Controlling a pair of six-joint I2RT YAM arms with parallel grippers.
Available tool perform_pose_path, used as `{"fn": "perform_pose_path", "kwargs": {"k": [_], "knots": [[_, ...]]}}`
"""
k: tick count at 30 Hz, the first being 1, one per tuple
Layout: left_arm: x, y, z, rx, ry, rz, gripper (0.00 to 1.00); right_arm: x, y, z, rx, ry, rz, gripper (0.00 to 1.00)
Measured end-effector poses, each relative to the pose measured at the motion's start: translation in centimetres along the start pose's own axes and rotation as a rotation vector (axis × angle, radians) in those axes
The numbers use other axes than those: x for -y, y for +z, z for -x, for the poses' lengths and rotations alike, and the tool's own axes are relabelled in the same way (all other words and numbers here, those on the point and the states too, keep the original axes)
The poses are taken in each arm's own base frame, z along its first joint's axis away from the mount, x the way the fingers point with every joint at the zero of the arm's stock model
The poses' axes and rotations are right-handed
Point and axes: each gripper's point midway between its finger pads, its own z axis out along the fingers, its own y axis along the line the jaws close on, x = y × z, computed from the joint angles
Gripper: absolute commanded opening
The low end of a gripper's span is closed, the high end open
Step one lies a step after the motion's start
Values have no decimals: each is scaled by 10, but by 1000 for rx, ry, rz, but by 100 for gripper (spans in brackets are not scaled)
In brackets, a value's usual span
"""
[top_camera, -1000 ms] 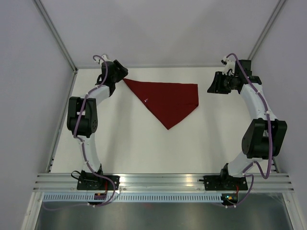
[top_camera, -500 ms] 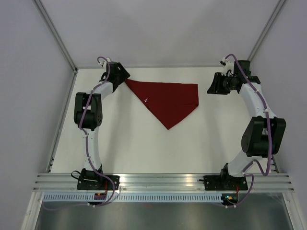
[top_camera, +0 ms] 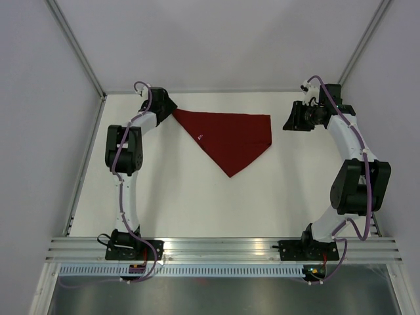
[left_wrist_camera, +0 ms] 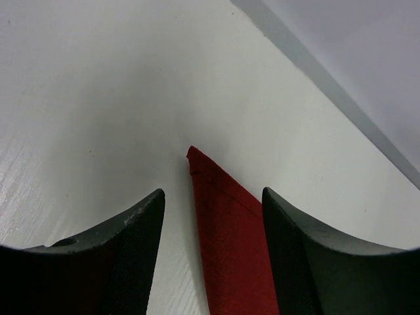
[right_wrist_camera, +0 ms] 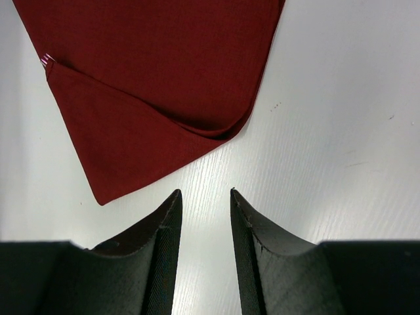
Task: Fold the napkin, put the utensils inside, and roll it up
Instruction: Fold the napkin at the center of the board.
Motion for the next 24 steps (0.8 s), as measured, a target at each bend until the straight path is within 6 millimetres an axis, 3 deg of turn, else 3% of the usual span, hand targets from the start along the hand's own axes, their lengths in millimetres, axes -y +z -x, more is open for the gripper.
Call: {"fn": "perform_pose_path", "kwargs": {"k": [5,24], "knots": [[-5,5,-4,-8,-24,24,63,0,0,-1,-2,1,0,39],[-8,17,-5,-4,-53,45,37,-1,0,-1,-3,1,5,37]]}}
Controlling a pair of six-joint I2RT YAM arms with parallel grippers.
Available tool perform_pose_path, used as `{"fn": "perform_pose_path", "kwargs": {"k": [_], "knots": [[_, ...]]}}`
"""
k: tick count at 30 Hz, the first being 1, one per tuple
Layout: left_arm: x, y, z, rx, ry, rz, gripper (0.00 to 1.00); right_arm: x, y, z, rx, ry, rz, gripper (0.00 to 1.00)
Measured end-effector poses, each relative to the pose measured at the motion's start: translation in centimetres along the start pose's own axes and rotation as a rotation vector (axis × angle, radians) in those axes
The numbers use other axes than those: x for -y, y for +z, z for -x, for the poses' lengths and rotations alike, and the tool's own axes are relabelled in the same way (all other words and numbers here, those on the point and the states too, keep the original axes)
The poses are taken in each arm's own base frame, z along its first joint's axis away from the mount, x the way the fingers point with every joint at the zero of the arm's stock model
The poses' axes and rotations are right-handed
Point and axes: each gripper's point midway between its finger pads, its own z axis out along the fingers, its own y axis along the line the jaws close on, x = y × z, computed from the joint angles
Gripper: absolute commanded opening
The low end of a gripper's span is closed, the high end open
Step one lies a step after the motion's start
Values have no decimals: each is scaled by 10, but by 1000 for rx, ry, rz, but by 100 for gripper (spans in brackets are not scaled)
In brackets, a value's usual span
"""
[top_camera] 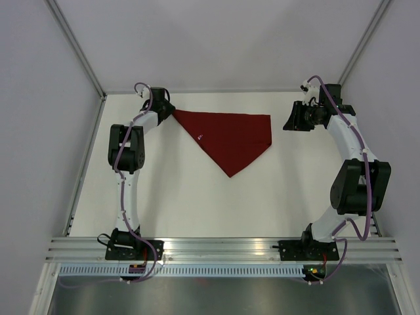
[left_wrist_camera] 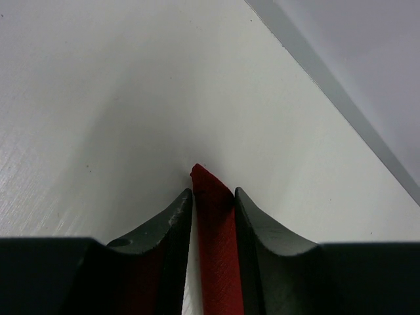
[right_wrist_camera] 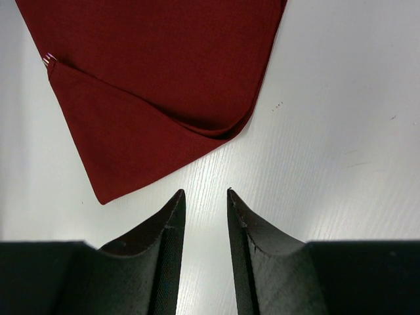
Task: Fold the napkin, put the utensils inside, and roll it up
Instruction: Fold the napkin at the center of the board.
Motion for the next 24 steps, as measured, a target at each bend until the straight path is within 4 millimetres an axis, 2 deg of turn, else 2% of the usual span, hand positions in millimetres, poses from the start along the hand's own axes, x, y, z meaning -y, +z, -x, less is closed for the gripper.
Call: {"fn": "perform_pose_path", "kwargs": {"k": [4,11,18,24], "knots": [[1,4,-1,0,-13,-3,29,0,0,0,0,0,0,37],[5,7,-5,-13,-27,-34,10,0,0,0,-1,0,0,37],[15,6,-17,-5,-36,-167,6,0,0,0,-1,0,1,37],[27,-11,-28,-11,-30,-292,4,0,0,0,-1,0,1,37]]}}
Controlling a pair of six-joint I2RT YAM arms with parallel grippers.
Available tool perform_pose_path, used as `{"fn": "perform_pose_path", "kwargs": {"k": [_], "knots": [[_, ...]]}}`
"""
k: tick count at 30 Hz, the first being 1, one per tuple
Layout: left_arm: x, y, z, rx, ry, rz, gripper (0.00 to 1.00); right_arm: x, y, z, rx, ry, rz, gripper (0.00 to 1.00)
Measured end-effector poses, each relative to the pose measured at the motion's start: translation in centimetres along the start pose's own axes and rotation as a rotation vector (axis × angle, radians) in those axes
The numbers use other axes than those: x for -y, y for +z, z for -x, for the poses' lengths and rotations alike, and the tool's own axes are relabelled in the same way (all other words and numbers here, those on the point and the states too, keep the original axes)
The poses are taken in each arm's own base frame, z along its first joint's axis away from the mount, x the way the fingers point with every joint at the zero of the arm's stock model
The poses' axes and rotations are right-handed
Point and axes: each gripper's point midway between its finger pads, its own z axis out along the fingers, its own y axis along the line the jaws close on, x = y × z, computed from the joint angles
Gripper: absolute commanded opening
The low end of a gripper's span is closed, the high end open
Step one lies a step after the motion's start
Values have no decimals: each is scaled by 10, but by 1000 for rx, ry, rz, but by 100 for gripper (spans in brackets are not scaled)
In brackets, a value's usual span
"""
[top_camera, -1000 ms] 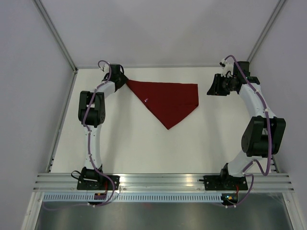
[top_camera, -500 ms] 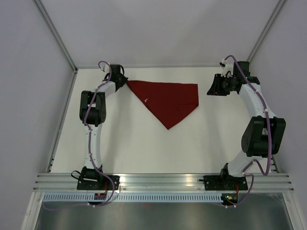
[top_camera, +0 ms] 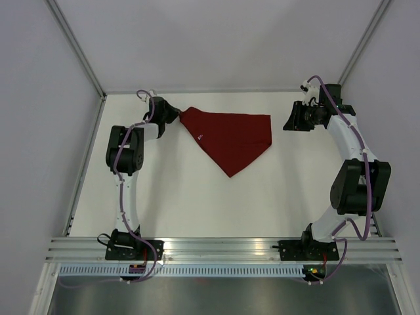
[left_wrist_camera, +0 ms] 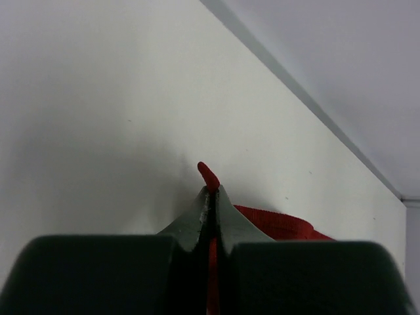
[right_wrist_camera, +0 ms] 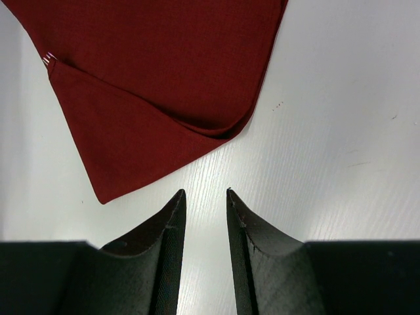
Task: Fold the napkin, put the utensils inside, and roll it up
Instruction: Fold the napkin at the center of the board.
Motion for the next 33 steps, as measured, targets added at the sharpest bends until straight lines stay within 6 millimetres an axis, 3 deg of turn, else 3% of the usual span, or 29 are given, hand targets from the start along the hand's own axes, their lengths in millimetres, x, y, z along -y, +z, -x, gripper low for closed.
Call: {"fn": "perform_pose_path", "kwargs": {"k": [8,14,19,28,33], "knots": [[68,-40,18,71,33,-217,3,0,0,0,0,0,0,37],[99,-64,17,76,63,-348,2,0,0,0,0,0,0,37],[108,-78,-14,-3,90,-435,2,0,0,0,0,0,0,37],[135,-111,-98,-205,164,-603,2,0,0,0,0,0,0,37],[146,-133,-117,-266,194,-686,2,0,0,0,0,0,0,37]]}}
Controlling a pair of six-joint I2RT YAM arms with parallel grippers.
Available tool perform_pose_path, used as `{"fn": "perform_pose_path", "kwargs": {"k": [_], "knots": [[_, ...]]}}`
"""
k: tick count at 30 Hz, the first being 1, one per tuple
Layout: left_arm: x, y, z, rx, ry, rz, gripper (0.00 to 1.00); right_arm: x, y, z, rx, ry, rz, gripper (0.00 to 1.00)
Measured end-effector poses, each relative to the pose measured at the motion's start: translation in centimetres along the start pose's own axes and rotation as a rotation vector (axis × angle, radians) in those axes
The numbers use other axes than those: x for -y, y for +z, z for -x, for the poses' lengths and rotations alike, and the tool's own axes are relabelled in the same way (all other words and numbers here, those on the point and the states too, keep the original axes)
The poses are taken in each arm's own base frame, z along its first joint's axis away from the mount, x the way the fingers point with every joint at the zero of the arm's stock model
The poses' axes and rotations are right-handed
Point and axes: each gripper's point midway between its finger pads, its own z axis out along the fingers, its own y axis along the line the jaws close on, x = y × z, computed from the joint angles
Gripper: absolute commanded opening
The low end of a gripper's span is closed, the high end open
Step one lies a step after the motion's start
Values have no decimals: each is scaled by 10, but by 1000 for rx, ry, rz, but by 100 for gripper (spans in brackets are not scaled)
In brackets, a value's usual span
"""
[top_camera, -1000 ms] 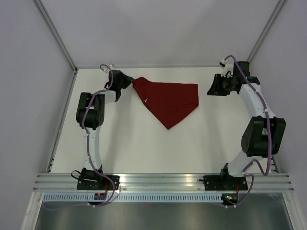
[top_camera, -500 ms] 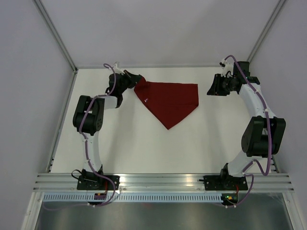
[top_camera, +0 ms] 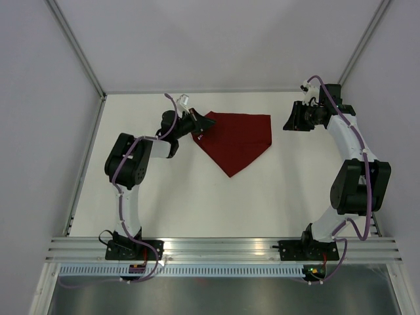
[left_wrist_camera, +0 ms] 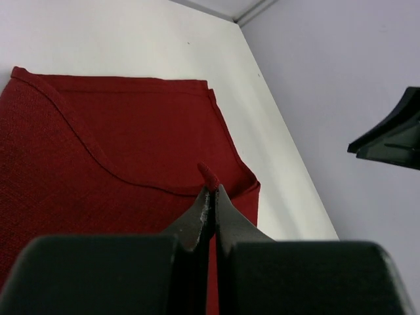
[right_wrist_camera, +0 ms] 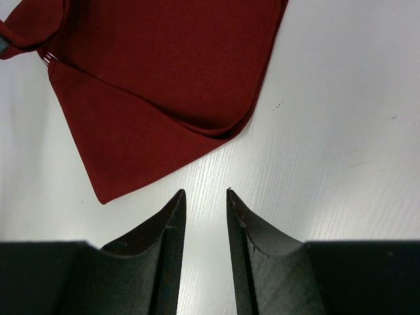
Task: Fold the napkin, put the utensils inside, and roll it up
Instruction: Fold the napkin at the center of the board.
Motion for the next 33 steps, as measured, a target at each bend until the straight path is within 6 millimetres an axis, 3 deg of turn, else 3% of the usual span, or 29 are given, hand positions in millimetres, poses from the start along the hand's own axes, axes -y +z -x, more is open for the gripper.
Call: {"fn": "perform_pose_path", "kwargs": {"k": [8,21,33], "knots": [[18,-5,-33,-96,8,-79,2,0,0,0,0,0,0,37],[67,1,-88,-230,32,-209,2,-1,-1,1,5,-3,0,37],[61,-15,-120,-295,14,-203,2,-1,-2,1,5,-3,0,37]]}}
